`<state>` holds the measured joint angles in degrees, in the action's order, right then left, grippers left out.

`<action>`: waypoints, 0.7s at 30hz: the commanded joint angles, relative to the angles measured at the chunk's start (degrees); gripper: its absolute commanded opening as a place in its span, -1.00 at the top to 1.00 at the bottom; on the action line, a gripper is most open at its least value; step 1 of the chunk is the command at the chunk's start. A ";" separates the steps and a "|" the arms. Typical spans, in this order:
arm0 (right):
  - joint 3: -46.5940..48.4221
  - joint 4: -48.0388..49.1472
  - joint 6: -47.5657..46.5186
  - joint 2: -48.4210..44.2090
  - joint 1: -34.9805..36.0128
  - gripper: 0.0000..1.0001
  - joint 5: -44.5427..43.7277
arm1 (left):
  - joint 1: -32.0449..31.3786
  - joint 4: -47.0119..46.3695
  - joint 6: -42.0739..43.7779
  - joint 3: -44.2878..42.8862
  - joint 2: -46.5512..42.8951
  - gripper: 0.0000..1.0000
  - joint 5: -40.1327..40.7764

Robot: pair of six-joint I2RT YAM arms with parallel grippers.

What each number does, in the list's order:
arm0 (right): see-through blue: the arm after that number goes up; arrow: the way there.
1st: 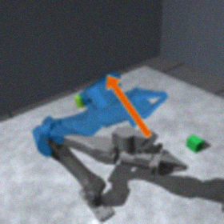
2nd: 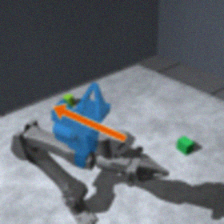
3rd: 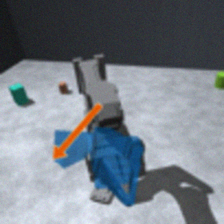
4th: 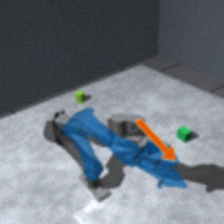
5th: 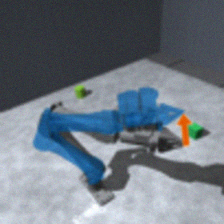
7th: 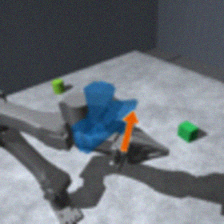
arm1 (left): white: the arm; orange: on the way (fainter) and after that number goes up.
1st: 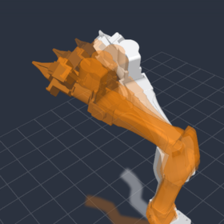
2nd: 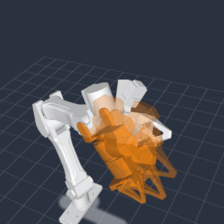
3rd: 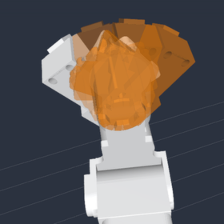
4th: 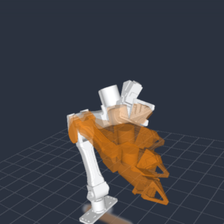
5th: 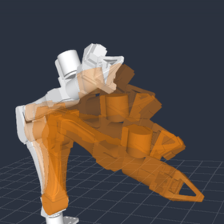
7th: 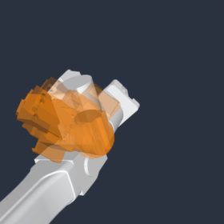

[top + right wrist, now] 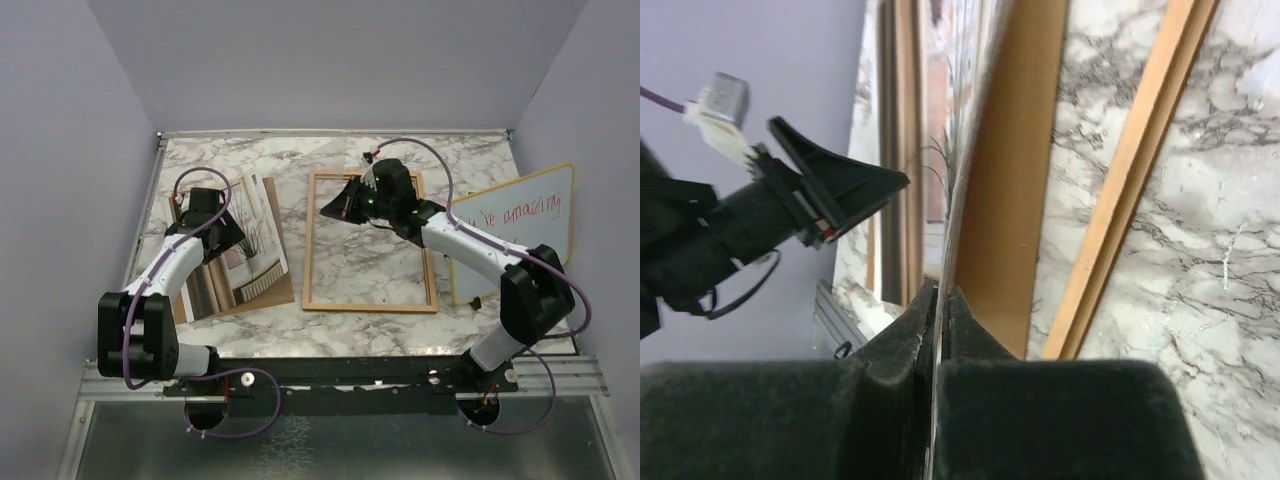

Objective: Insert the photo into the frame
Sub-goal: Pick up the photo frame item at the center of the board.

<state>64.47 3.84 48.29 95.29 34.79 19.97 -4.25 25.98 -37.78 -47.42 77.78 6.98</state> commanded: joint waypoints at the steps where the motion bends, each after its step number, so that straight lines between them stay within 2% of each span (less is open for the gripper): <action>1: 4.46 -15.73 -5.89 -7.35 -0.14 0.99 -7.90 | 0.03 3.47 3.72 -2.81 -0.24 -0.48 1.24; 6: 7.47 -25.57 -8.98 -12.65 -0.55 0.99 -11.94 | 0.03 3.81 6.26 -5.48 1.95 -0.50 -4.04; 13: 14.36 -36.40 -13.56 -19.64 -1.20 0.99 -17.67 | -0.86 3.14 10.03 -8.56 4.28 -0.53 -16.07; 17: 18.98 -44.20 -16.07 -21.28 -1.68 0.99 -23.23 | -4.68 0.11 10.79 -9.88 4.90 -0.53 -18.39; 21: 22.21 -49.01 -18.03 -22.83 -2.13 0.99 -26.45 | -11.27 -4.02 10.31 -12.09 7.81 -0.55 -17.58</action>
<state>83.05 -36.56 33.93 74.54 33.19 -0.03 -9.96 27.09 -28.60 -56.16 82.61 -7.68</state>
